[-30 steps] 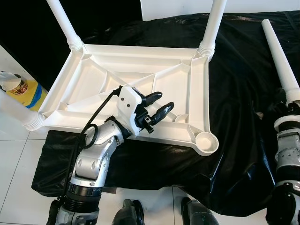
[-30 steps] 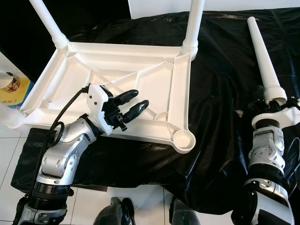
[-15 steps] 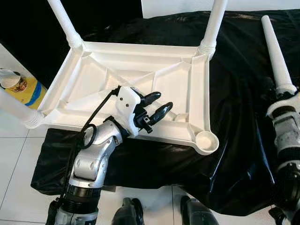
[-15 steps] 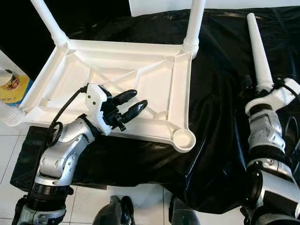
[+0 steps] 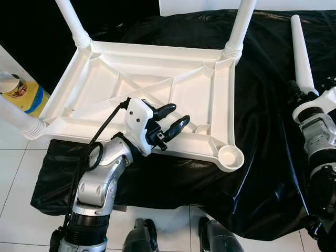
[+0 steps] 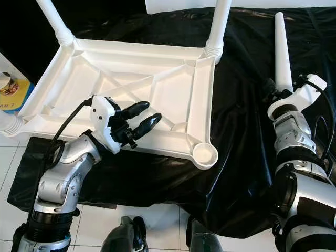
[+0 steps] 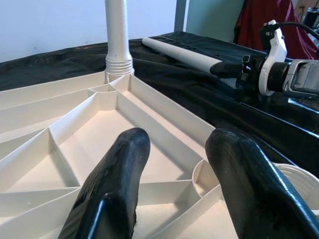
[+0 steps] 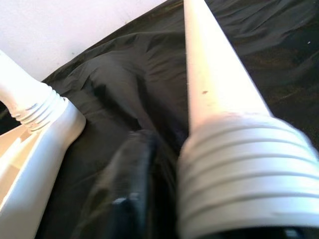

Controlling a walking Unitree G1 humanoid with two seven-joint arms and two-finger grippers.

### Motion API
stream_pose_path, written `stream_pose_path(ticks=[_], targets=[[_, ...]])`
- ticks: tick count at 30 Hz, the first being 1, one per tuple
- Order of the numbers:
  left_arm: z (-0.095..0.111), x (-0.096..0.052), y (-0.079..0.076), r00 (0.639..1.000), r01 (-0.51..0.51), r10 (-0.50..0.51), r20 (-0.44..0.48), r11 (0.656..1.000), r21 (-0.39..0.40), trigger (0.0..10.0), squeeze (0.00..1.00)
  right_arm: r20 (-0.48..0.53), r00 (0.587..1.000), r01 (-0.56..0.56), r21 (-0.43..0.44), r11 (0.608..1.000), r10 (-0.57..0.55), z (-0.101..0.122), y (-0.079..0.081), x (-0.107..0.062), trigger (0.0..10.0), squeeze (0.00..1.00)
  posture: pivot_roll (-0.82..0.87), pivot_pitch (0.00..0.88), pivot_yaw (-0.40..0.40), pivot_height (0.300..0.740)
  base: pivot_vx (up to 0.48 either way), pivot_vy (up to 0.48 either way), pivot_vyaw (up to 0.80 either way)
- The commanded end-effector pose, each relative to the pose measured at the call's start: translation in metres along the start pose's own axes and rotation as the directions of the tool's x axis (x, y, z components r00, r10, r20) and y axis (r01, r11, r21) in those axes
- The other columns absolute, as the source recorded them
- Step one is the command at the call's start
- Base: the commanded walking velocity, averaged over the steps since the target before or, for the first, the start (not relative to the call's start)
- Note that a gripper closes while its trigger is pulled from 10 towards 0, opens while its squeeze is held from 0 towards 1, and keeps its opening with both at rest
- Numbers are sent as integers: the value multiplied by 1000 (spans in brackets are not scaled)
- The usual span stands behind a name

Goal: Building children table

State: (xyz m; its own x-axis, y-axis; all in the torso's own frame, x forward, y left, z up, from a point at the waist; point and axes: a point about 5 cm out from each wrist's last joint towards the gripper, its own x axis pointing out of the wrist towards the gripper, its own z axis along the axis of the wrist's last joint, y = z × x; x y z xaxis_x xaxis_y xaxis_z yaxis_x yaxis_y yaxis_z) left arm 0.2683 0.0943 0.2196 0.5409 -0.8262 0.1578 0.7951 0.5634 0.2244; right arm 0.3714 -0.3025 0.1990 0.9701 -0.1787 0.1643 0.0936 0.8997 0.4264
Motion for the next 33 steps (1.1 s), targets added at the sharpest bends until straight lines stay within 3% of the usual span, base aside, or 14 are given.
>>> stream_pose_path(ticks=[1, 11, 16, 23, 29, 30, 31, 33], targets=[[-3, -4, 6, 990, -142, 142, -22, 990, 2, 10000, 0, -1, 1000, 7, -1, 1000, -7, -1, -1, 0, 0, 0, 23, 240, 10, 740, 0, 0, 0], [-3, -4, 11, 977, -212, 212, -28, 977, 5, 10000, 0, 62, 996, -59, -60, 996, 63, 0, 13, 1, 0, 0, 34, 211, -27, 740, 0, 0, 0], [-2, 4, 21, 964, -265, 265, 0, 964, -6, 10000, 0, 175, 979, -77, -167, 983, 106, 8, 22, -8, 0, 0, 13, 144, -44, 740, 0, 0, 0], [0, 6, 25, 959, -282, 282, 18, 959, -7, 10000, 0, 229, 966, -75, -187, 980, 117, 11, 27, -13, 0, 0, 3, 105, -39, 740, 0, 0, 0], [4, 12, 31, 951, -304, 304, 47, 953, -20, 10000, 0, 295, 923, -176, -246, 953, 247, 18, 61, -18, 0, 0, -6, 61, -20, 740, 0, 0, 0], [5, 13, 31, 952, -302, 301, 58, 953, -3, 10000, 0, 284, 910, -230, -257, 939, 300, 16, 72, -19, 2196, 0, -8, 54, -15, 740, 0, 0, 0], [6, 15, 31, 953, -298, 297, 62, 955, 0, 10000, 0, 274, 890, -284, -290, 914, 364, 16, 84, -21, 10000, 0, -10, 41, -9, 740, 0, 0, 0], [6, 16, 31, 954, -295, 294, 64, 956, 0, 10000, 0, 267, 875, -318, -310, 896, 403, 16, 93, -23, 10000, 0, -10, 41, -9, 740, 0, 0, 0]])
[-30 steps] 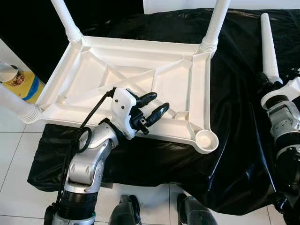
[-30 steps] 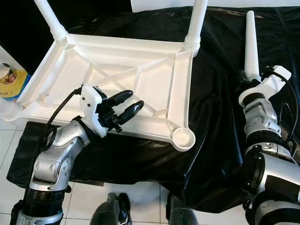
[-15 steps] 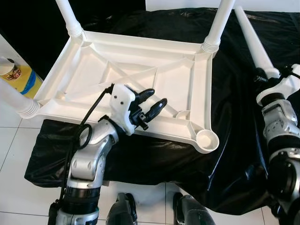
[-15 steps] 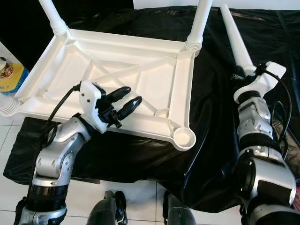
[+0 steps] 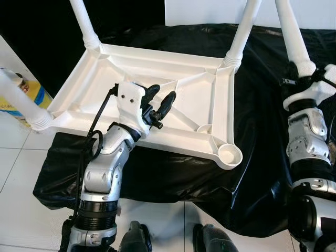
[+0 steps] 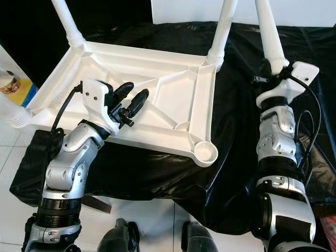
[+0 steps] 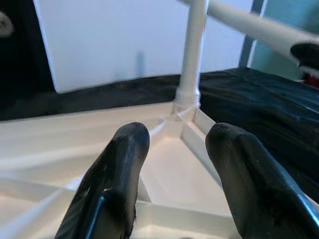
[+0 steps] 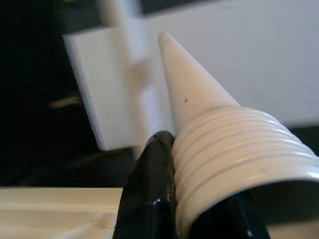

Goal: Building children table

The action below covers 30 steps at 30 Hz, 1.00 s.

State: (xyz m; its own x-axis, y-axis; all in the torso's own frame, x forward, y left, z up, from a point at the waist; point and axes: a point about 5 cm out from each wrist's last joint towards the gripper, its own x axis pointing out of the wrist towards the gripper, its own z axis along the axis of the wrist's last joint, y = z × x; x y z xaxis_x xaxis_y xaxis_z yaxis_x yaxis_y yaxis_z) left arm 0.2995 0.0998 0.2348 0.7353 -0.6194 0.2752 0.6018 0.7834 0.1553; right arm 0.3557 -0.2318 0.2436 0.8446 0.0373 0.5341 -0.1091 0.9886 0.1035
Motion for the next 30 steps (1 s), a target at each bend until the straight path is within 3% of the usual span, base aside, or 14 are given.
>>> stream_pose_path(ticks=[1, 8, 11, 12, 13, 21, 26, 30], targets=[[0, 3, -1, 1000, 3, -3, 9, 1000, 15, 10000, 0, 30, 994, -105, -16, 994, 105, 8, 19, 3, 10000, 0, -11, 34, -3, 740, 0, 0, 0], [4, 6, 2, 1000, -5, 5, 15, 1000, 20, 10000, 0, 75, 980, -180, -43, 983, 183, 21, 36, 7, 10000, 0, -12, 27, 4, 740, 0, 0, 0], [7, 11, 8, 999, -14, 13, 32, 1000, 25, 10000, 0, 212, 939, -254, -98, 962, 270, 59, 56, 22, 10000, 0, -34, 10, 9, 740, 0, 0, 0], [7, 11, 8, 999, -14, 13, 32, 1000, 25, 10000, 0, 212, 939, -254, -98, 962, 270, 59, 56, 22, 10000, 0, -34, 10, 9, 740, 0, 0, 0], [8, 13, 9, 999, -17, 16, 40, 1000, 25, 10000, 0, 262, 923, -260, -117, 958, 283, 74, 60, 26, 10000, 0, -39, 8, 9, 740, 0, 0, 0], [14, 25, 12, 996, -26, 25, 82, 1000, 9, 10000, 0, 376, 850, -298, -232, 926, 368, 112, 82, 25, 10000, 0, -57, 3, 7, 740, 0, 0, 0], [20, 31, 13, 994, -8, 10, 106, 1000, -23, 10000, 0, 356, 839, -331, -264, 906, 411, 110, 89, 17, 10000, 0, -70, 0, 6, 740, 0, 0, 0], [27, 35, 14, 986, 72, -49, 157, 986, -148, 10000, 0, 294, 858, -349, -270, 897, 422, 96, 89, 6, 10000, 0, -76, 1, 1, 740, 0, 0, 0]])
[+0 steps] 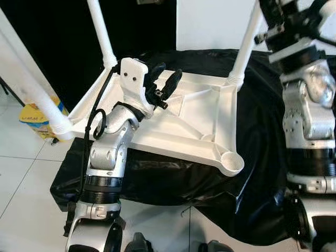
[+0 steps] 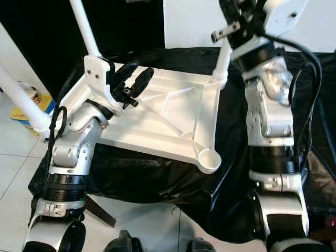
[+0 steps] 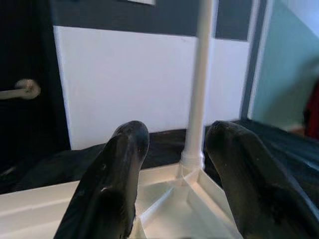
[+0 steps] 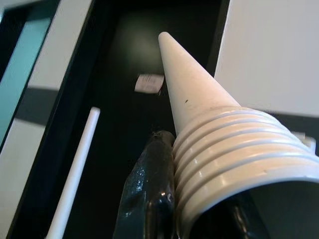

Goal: Building children table

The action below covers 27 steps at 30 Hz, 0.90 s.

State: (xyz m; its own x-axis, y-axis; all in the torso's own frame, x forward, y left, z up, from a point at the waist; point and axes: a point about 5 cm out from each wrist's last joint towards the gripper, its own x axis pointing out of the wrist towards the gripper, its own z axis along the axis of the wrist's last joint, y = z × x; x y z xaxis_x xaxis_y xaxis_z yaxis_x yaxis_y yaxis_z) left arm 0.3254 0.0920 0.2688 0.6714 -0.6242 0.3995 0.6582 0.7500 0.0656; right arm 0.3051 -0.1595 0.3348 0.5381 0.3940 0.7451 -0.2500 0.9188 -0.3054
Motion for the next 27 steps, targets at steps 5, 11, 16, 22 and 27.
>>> stream_pose_path(ticks=[5, 11, 16, 22, 27], targets=[[10, 3, -1, 992, 109, -92, 90, 974, -199, 10000, 1000, -65, 998, -13, 17, 1000, 14, -7, 10, -15, 10000, 0, -74, 0, 0, 740, 0, 0, 0], [11, 1, -6, 983, 175, -151, 107, 947, -268, 10000, 1000, -122, 993, 2, 34, 999, 2, -16, 13, -29, 10000, 0, -66, 2, 3, 740, 0, 0, 0], [11, 2, -14, 967, 250, -204, 152, 874, -416, 10000, 235, -189, 982, 10, 27, 1000, -5, -28, 29, -50, 10000, 0, -63, 6, 10, 740, 0, 0, 0], [10, 13, -10, 968, 245, -170, 184, 794, -556, 10000, 0, -251, 968, -2, 46, 999, 14, -41, 47, -63, 10000, 0, -61, 1, 15, 740, 0, 0, 0], [4, 21, -11, 976, 218, -177, 127, 775, -593, 10000, 0, -296, 955, -10, 62, 998, 28, -49, 61, -71, 10000, 0, -64, 0, 25, 740, 0, 0, 0]])
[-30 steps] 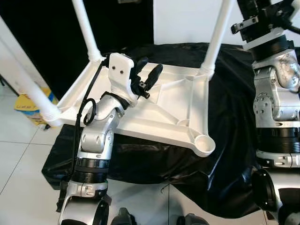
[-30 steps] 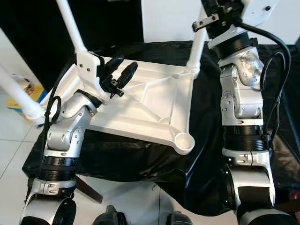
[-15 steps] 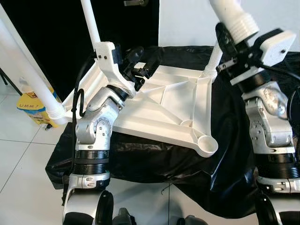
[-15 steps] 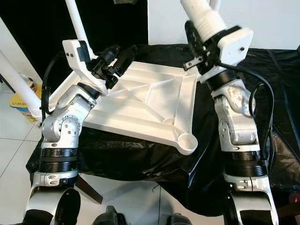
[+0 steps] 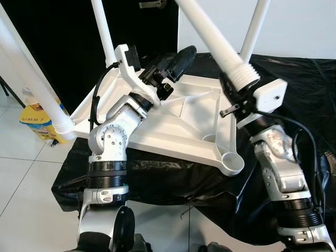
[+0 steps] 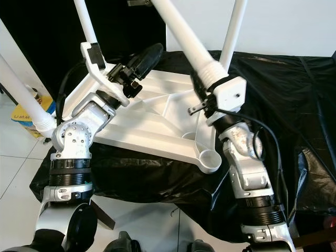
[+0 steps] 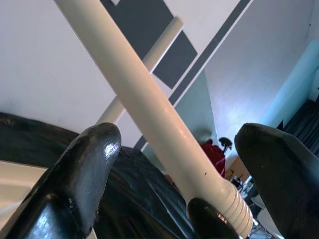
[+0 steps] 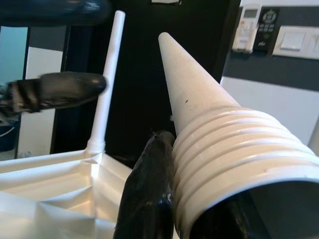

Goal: Building children table

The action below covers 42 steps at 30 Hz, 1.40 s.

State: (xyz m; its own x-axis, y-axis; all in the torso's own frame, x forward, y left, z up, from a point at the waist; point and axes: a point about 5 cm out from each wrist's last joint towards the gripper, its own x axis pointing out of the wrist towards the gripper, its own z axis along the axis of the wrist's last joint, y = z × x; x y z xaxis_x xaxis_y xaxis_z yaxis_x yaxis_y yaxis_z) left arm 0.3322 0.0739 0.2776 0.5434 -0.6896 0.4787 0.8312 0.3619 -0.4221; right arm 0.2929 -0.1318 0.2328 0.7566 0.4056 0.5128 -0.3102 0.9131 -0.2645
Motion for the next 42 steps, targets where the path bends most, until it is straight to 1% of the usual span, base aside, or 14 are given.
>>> stream_pose_path(ticks=[1, 3, 5, 8, 15, 21, 22, 23, 24, 25, 28, 34, 38, 42], targets=[[-6, 3, -1, 998, 31, -31, -46, 999, -8, 10000, 0, 2, 1000, 2, -10, 1000, -2, -2, 6, -2, 10000, 0, -64, 0, 30, 740, 0, 0, 0], [-11, 4, 2, 997, 5, -5, -75, 1000, -2, 10000, 0, -11, 1000, 6, -3, 1000, -6, -5, 10, -3, 10000, 0, -66, 0, 33, 740, 0, 0, 0], [-23, 1, 12, 989, -75, 69, -133, 996, -38, 10000, 0, -17, 1000, 10, 13, 1000, -10, -9, 20, -6, 10000, 0, -88, 0, 72, 740, 0, 0, 0], [-30, 0, 19, 978, -127, 115, -172, 990, -64, 10000, 0, -15, 1000, 5, 28, 1000, -5, -10, 28, -9, 10000, 0, -96, 0, 86, 740, 0, 0, 0], [-32, 2, 27, 967, -162, 143, -209, 984, -78, 10000, 0, -6, 1000, -8, 41, 999, 8, -11, 39, -14, 10000, 0, -134, 0, 142, 740, 0, 0, 0], [-30, 4, 32, 965, -177, 156, -210, 981, -85, 10000, 0, -4, 1000, -20, 44, 999, 20, -11, 43, -18, 10000, 0, -144, 0, 150, 740, 0, 0, 0], [-17, 10, 40, 971, -205, 182, -157, 969, -141, 10000, 0, -20, 999, -34, 47, 998, 35, -15, 46, -25, 10000, 0, -156, 0, 151, 740, 0, 0, 0], [-17, 10, 40, 971, -205, 182, -157, 969, -141, 10000, 0, -20, 999, -34, 47, 998, 35, -15, 46, -25, 10000, 0, -156, 0, 151, 740, 0, 0, 0], [-3, 14, 46, 974, -221, 205, -99, 955, -197, 10000, 0, -39, 998, -49, 37, 998, 50, -21, 48, -32, 10000, 0, -155, 0, 142, 740, 0, 0, 0], [-3, 14, 46, 974, -221, 205, -99, 955, -197, 10000, 0, -39, 998, -49, 37, 998, 50, -21, 48, -32, 10000, 0, -155, 0, 142, 740, 0, 0, 0], [18, 16, 57, 970, -239, 243, -19, 930, -279, 10000, 0, -78, 994, -78, 1, 997, 78, -33, 51, -45, 10000, 0, -143, 0, 122, 740, 0, 0, 0], [21, 16, 61, 966, -251, 259, -12, 924, -288, 10000, 0, -88, 992, -95, -24, 995, 92, -37, 53, -49, 10000, 0, -134, 0, 110, 740, 0, 0, 0], [25, 16, 68, 954, -286, 301, 3, 909, -302, 10000, 0, -92, 987, -142, -97, 985, 133, -44, 55, -53, 10000, 0, -117, 0, 87, 740, 0, 0, 0], [16, 17, 74, 939, -338, 342, -39, 895, -290, 10000, 0, -93, 987, -146, -134, 980, 134, -47, 54, -53, 10000, 0, -118, 0, 84, 740, 0, 0, 0]])
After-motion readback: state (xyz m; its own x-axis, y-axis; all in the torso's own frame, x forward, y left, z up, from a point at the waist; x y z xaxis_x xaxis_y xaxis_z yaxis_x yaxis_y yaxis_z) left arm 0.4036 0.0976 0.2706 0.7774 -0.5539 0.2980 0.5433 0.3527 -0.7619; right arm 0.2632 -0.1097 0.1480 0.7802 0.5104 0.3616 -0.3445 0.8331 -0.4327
